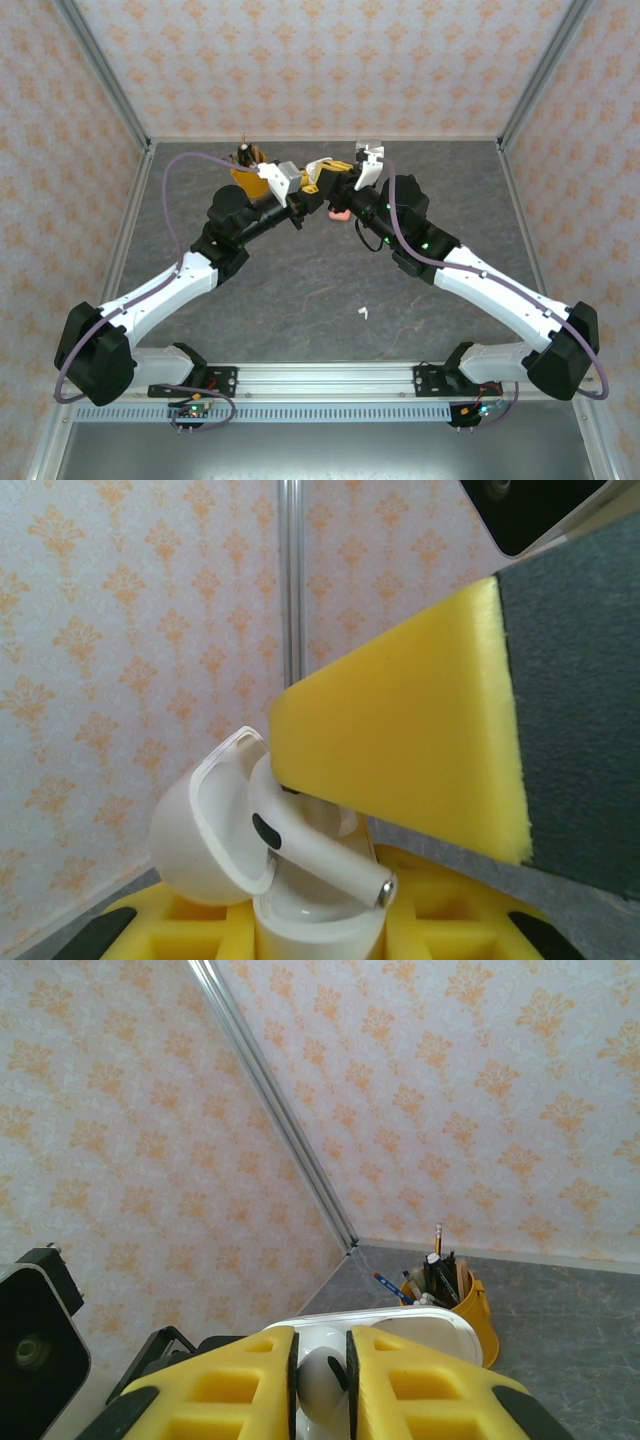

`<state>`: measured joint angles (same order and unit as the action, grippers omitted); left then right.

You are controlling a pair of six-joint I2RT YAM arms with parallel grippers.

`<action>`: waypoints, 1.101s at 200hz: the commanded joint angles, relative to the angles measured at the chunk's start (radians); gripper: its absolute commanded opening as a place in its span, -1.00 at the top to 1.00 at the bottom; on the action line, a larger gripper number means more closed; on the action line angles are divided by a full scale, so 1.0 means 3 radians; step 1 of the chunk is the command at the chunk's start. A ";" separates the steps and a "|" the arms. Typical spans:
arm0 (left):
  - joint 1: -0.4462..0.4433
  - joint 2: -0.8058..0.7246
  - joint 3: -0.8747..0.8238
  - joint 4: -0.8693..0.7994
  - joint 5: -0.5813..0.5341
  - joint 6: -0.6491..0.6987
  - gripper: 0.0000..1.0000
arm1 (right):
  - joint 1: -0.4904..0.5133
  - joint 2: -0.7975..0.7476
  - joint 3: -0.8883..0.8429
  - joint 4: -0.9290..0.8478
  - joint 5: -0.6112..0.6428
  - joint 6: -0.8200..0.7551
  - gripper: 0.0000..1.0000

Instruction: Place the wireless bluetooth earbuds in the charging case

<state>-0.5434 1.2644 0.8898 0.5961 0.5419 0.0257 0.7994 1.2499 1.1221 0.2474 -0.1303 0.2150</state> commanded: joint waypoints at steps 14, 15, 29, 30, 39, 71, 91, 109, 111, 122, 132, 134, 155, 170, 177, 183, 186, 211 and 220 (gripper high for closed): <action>-0.0029 -0.0037 0.0043 0.0310 -0.0042 -0.0088 1.00 | -0.0026 0.0057 -0.0003 -0.0136 0.0045 0.0095 0.59; -0.0029 -0.0037 0.0042 0.0312 -0.0042 -0.0089 1.00 | -0.0026 0.0060 -0.0003 -0.0138 0.0043 0.0096 0.59; -0.0028 -0.0006 0.0008 0.0355 -0.0047 -0.0131 1.00 | -0.0031 0.0089 -0.0003 -0.0168 0.0016 0.0152 0.59; -0.0026 -0.0006 0.0004 0.0357 -0.0047 -0.0131 1.00 | -0.0031 0.0091 -0.0005 -0.0169 0.0013 0.0155 0.59; -0.0029 0.0020 -0.0024 0.0378 -0.0051 -0.0154 1.00 | -0.0031 0.0123 -0.0006 -0.0199 -0.0015 0.0200 0.59; -0.0027 0.0077 -0.0189 0.0484 -0.0108 -0.0182 1.00 | -0.0037 0.0199 -0.0067 -0.0249 -0.0036 0.0377 0.58; -0.0028 0.0119 -0.0301 0.0519 -0.0119 -0.0206 1.00 | -0.0037 0.0239 -0.0105 -0.0278 -0.0025 0.0506 0.54; -0.0027 0.0172 -0.0427 0.0599 -0.0128 -0.0238 1.00 | -0.0041 0.0279 -0.0152 -0.0297 -0.0012 0.0637 0.51; -0.0027 0.0175 -0.0446 0.0607 -0.0131 -0.0239 1.00 | -0.0041 0.0281 -0.0157 -0.0296 -0.0014 0.0656 0.51; -0.0029 0.0205 -0.0538 0.0650 -0.0149 -0.0244 1.00 | -0.0039 0.0300 -0.0198 -0.0285 -0.0031 0.0721 0.50; -0.0027 0.0231 -0.0619 0.0702 -0.0177 -0.0249 1.00 | -0.0041 0.0313 -0.0231 -0.0282 -0.0035 0.0782 0.49; -0.0027 0.0233 -0.0637 0.0715 -0.0182 -0.0253 1.00 | -0.0041 0.0315 -0.0236 -0.0281 -0.0032 0.0794 0.49; -0.0026 0.0282 -0.0768 0.0824 -0.0201 -0.0284 1.00 | -0.0041 0.0351 -0.0282 -0.0284 -0.0036 0.0886 0.49; -0.0029 0.0304 -0.0818 0.0840 -0.0196 -0.0287 1.00 | -0.0046 0.0340 -0.0304 -0.0279 -0.0025 0.0929 0.45; -0.0028 0.0307 -0.0842 0.0845 -0.0196 -0.0285 1.00 | -0.0051 0.0309 -0.0314 -0.0280 -0.0013 0.0948 0.43; -0.0028 0.0307 -0.0860 0.0846 -0.0193 -0.0279 1.00 | -0.0061 0.0283 -0.0315 -0.0279 -0.0011 0.0968 0.41; -0.0025 0.0303 -0.0871 0.0848 -0.0200 -0.0276 1.00 | -0.0066 0.0272 -0.0319 -0.0282 -0.0013 0.0977 0.40; -0.0029 0.0268 -0.0930 0.0847 -0.0196 -0.0249 1.00 | -0.0107 0.0114 -0.0291 -0.0373 -0.0030 0.1059 0.31; -0.0029 0.0256 -0.0940 0.0841 -0.0196 -0.0237 1.00 | -0.0118 0.0065 -0.0253 -0.0464 -0.0030 0.1100 0.26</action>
<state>-0.5438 1.3628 0.6209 0.7780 0.4900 -0.0528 0.7784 1.3441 1.0336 0.1413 -0.1326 0.4999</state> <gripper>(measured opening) 0.234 0.341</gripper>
